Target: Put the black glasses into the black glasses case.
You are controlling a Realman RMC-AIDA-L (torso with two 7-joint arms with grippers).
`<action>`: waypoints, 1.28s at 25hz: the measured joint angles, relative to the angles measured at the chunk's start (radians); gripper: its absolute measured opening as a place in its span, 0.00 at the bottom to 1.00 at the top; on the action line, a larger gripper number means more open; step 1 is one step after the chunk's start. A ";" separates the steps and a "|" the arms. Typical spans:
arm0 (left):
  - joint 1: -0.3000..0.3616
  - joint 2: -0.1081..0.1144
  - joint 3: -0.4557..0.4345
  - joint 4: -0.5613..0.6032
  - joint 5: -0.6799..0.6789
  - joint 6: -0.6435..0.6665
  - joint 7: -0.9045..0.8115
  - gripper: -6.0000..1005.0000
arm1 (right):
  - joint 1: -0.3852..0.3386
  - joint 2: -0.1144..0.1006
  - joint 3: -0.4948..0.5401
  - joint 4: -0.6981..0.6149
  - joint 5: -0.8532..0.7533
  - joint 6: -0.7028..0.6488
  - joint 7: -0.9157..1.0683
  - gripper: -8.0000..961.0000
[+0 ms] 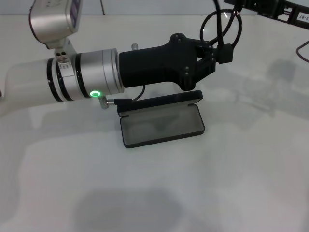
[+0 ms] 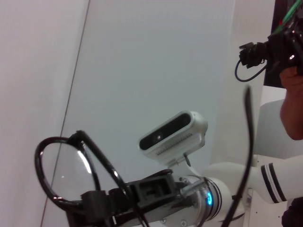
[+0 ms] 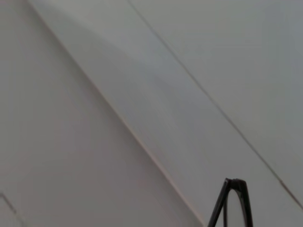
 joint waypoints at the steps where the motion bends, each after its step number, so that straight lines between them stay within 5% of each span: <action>1: -0.001 0.000 0.000 0.000 0.001 0.000 -0.001 0.03 | 0.001 -0.001 -0.005 -0.001 0.000 -0.006 -0.004 0.13; 32: -0.013 -0.001 0.026 -0.012 -0.004 -0.009 -0.011 0.03 | 0.010 0.006 -0.031 -0.020 0.004 -0.111 -0.252 0.13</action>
